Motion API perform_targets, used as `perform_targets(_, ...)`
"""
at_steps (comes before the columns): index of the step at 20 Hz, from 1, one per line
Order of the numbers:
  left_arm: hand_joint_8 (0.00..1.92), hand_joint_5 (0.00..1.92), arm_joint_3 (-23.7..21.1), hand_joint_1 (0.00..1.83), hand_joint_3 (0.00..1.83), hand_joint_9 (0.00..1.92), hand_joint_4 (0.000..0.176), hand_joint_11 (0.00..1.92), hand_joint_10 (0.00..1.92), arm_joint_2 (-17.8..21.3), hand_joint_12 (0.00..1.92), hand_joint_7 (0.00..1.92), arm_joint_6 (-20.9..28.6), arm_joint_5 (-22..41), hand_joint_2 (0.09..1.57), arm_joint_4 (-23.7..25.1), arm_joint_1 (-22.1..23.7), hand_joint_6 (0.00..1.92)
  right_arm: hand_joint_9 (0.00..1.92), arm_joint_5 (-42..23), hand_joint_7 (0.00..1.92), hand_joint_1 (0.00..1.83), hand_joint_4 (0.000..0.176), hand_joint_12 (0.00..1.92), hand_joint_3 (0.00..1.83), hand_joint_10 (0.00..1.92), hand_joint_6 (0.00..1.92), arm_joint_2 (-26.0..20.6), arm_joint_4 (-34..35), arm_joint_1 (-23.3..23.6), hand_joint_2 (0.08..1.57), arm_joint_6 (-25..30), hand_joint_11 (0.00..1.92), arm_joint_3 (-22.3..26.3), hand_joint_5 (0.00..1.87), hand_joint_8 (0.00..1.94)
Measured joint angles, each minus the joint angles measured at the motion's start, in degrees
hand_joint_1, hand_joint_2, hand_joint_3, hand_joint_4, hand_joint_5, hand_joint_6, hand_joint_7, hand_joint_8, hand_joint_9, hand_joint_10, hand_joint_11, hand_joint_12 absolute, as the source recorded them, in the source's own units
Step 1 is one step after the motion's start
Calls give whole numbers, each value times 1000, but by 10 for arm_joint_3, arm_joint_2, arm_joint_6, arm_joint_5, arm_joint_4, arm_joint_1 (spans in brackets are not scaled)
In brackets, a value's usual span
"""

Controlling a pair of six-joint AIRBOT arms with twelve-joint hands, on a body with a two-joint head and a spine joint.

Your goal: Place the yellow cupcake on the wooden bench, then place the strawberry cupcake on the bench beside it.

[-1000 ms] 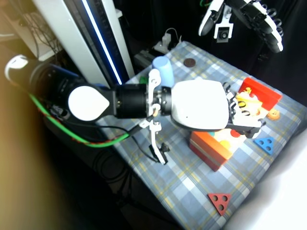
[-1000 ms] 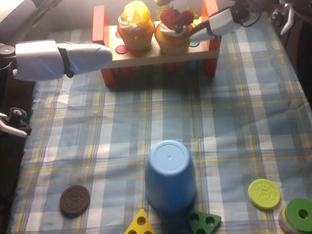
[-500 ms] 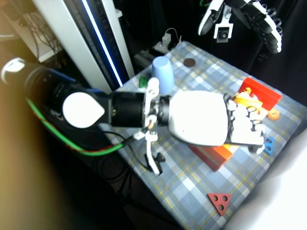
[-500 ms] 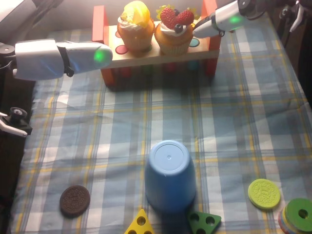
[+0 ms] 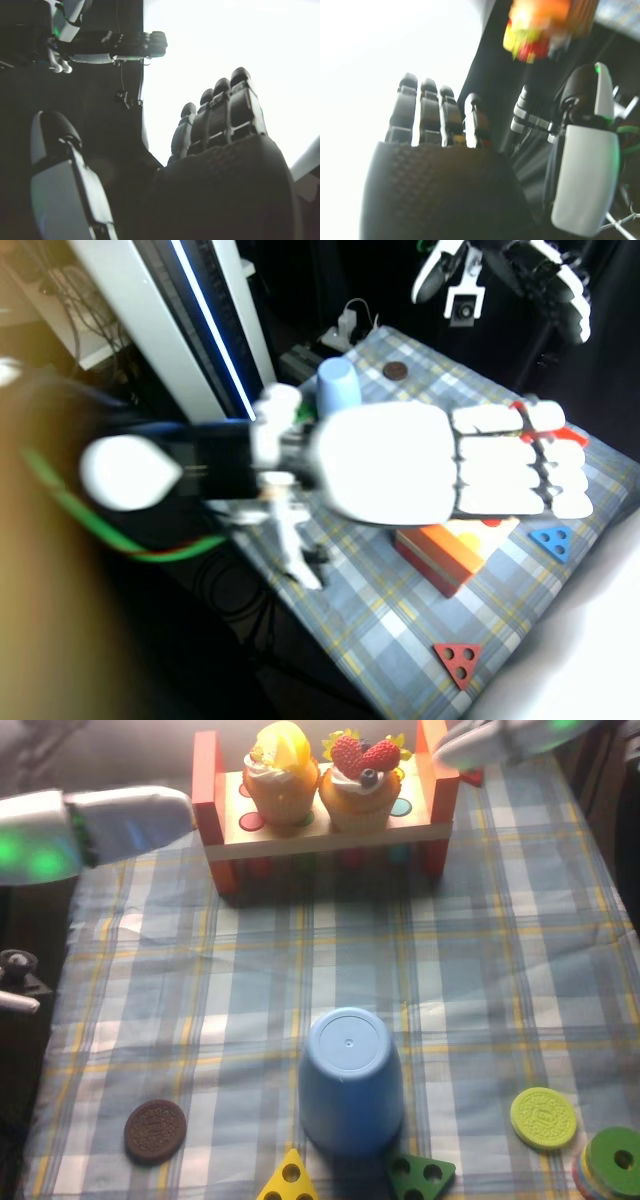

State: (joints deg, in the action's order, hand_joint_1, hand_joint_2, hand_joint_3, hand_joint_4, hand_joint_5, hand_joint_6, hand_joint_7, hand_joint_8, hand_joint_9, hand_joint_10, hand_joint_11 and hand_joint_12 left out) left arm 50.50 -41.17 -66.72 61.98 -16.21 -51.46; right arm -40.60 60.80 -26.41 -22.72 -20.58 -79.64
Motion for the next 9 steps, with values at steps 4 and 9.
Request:
perform_targets(4, 0, 0, -4, 802, 0, 0, 176, 56, 0, -4, 28, 0, 153, 158, 746, -2, -117, 0, 0, -246, 0, 923, 145, 0, 10, 0, 0, -84, 218, -238, 905, -52, 0, 111, 0, 0)
perform_targets(9, 1, 0, -7, 649, 13, 26, 167, 3, 5, -34, 599, 10, 225, 258, 872, 5, -161, 0, 0, -487, 33, 838, 127, 0, 13, 0, 0, -88, 380, -426, 922, -54, 0, 170, 0, 12)
